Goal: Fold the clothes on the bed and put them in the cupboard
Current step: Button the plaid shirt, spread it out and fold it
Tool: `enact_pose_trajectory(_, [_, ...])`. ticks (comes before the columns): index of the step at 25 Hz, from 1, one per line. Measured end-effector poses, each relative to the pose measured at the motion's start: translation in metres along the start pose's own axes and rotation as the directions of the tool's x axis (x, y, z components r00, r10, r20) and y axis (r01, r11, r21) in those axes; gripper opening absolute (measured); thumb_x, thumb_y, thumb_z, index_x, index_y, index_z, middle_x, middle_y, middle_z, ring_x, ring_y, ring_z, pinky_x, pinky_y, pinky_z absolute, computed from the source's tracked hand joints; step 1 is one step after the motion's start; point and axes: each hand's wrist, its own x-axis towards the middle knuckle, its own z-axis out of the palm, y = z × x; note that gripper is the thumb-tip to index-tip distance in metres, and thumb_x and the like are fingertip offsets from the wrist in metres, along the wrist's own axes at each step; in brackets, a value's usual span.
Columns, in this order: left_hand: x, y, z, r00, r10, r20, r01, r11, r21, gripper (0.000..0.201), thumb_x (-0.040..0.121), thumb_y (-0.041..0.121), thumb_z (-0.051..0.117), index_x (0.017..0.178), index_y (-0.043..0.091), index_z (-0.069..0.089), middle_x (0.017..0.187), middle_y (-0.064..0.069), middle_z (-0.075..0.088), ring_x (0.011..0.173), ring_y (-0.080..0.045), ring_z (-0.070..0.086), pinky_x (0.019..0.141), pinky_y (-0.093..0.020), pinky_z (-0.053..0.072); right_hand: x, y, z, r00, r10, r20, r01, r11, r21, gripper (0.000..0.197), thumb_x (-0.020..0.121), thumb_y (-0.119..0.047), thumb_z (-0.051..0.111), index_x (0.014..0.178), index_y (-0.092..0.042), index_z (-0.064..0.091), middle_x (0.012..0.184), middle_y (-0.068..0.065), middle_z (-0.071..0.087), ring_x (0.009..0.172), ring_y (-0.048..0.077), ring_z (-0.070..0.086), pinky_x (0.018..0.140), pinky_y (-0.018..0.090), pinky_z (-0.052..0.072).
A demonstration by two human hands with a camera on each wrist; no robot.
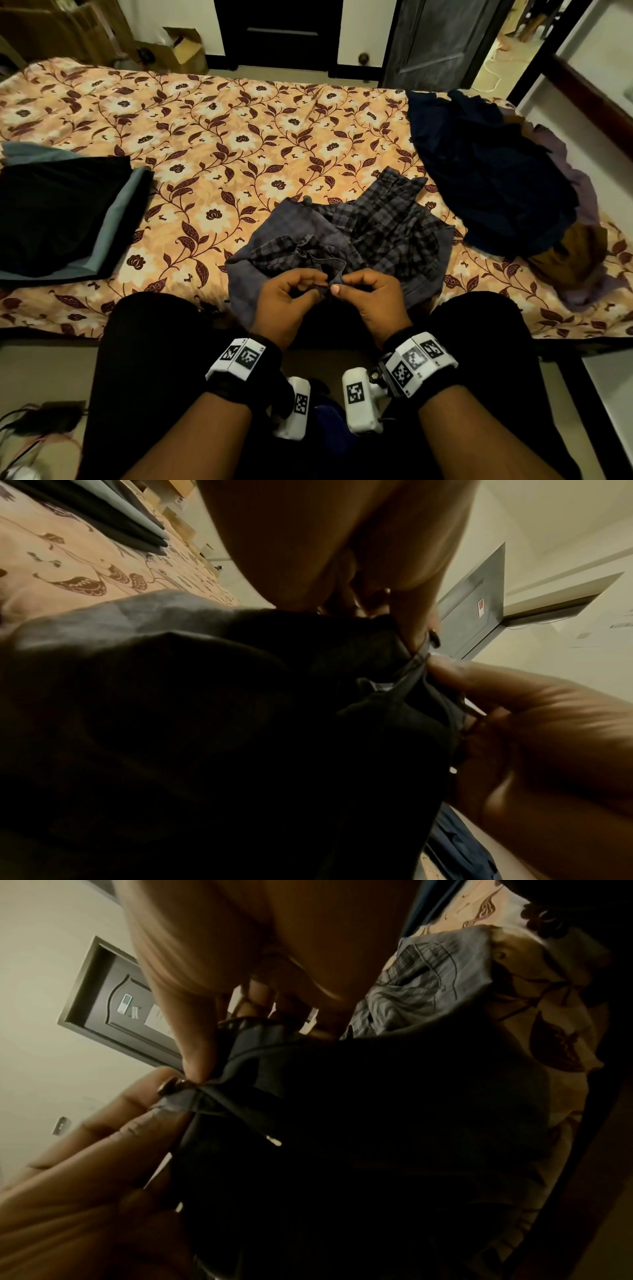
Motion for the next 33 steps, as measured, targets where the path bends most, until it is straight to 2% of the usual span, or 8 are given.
enact_pose_trajectory(4, [0.001,0.002,-0.003,0.998,-0.058,0.029,0.059,0.997,-0.052,0.04,0.079,-0.018,0.063,0.101,0.015,0.062,0.085,-0.006,0.07,0.078,-0.007,0.068,0.074,-0.017,0.053,0.001,0.004,-0.003,0.991,-0.047,0.128,0.059,0.994,-0.087,0.025,0.074,0.005,0.075,0.078,-0.019,0.072,0.08,-0.004,0.067,0.074,0.0,0.065,0.072,0.014,0.049])
enact_pose_trajectory(8, [0.002,-0.004,-0.006,0.997,-0.079,0.022,0.079,0.997,-0.007,0.049,0.078,-0.013,0.068,0.118,0.014,0.06,0.078,0.0,0.072,0.077,-0.009,0.07,0.074,-0.02,0.054,0.003,0.009,-0.004,0.973,-0.078,0.219,0.125,0.97,-0.208,0.024,0.076,0.0,0.075,0.089,-0.02,0.072,0.086,-0.007,0.066,0.085,0.011,0.065,0.079,0.018,0.05])
enact_pose_trajectory(12, [0.002,-0.008,-0.006,0.997,-0.072,0.017,0.069,0.987,0.143,0.031,0.079,-0.008,0.068,0.1,0.014,0.072,0.069,0.012,0.068,0.069,0.003,0.064,0.07,-0.014,0.049,0.002,0.008,-0.004,0.956,-0.144,0.256,0.21,0.943,-0.257,0.021,0.075,-0.002,0.077,0.092,-0.014,0.074,0.086,-0.011,0.064,0.082,0.0,0.062,0.079,0.015,0.049])
enact_pose_trajectory(20, [0.002,-0.01,-0.005,0.995,-0.093,-0.037,0.097,0.985,0.143,0.025,0.078,-0.001,0.07,0.076,0.024,0.07,0.073,0.007,0.069,0.065,0.003,0.062,0.066,-0.015,0.049,0.004,0.007,-0.002,0.932,-0.195,0.304,0.301,0.885,-0.355,0.021,0.076,-0.004,0.076,0.097,-0.007,0.073,0.087,-0.011,0.059,0.084,0.002,0.058,0.077,0.011,0.045])
enact_pose_trajectory(23, [0.003,-0.009,-0.007,1.0,-0.022,0.018,0.02,0.992,0.125,0.037,0.074,0.011,0.07,0.101,0.037,0.068,0.093,0.008,0.066,0.077,0.0,0.061,0.073,-0.02,0.051,0.005,0.007,-0.006,0.943,-0.165,0.289,0.259,0.909,-0.326,0.017,0.077,-0.005,0.076,0.093,-0.008,0.073,0.09,0.002,0.065,0.086,0.013,0.063,0.078,0.019,0.049])
enact_pose_trajectory(26, [0.003,-0.008,-0.008,0.994,0.014,0.104,-0.022,0.996,0.082,0.062,0.074,0.005,0.063,0.121,0.045,0.056,0.115,0.007,0.059,0.073,0.005,0.055,0.074,-0.016,0.048,0.007,0.008,-0.008,0.932,-0.181,0.313,0.282,0.906,-0.315,0.017,0.077,-0.006,0.076,0.093,-0.007,0.074,0.091,0.006,0.068,0.086,0.013,0.064,0.079,0.023,0.051])
enact_pose_trajectory(29, [0.004,-0.006,-0.008,0.987,0.048,0.155,-0.071,0.987,0.145,0.055,0.075,0.001,0.061,0.109,0.044,0.063,0.133,0.007,0.048,0.078,0.003,0.055,0.076,-0.013,0.047,0.006,0.011,-0.008,0.925,-0.217,0.312,0.316,0.895,-0.315,0.018,0.076,-0.005,0.076,0.094,-0.004,0.075,0.09,0.006,0.07,0.084,0.009,0.065,0.08,0.022,0.052])
enact_pose_trajectory(33, [0.004,-0.01,-0.004,0.993,0.07,0.1,-0.091,0.971,0.222,0.036,0.073,0.01,0.062,0.088,0.042,0.068,0.123,0.007,0.052,0.101,-0.008,0.057,0.077,-0.012,0.047,0.004,0.011,-0.009,0.921,-0.267,0.283,0.357,0.87,-0.341,0.017,0.075,-0.008,0.078,0.091,-0.004,0.076,0.086,0.0,0.07,0.079,0.002,0.064,0.076,0.019,0.052])
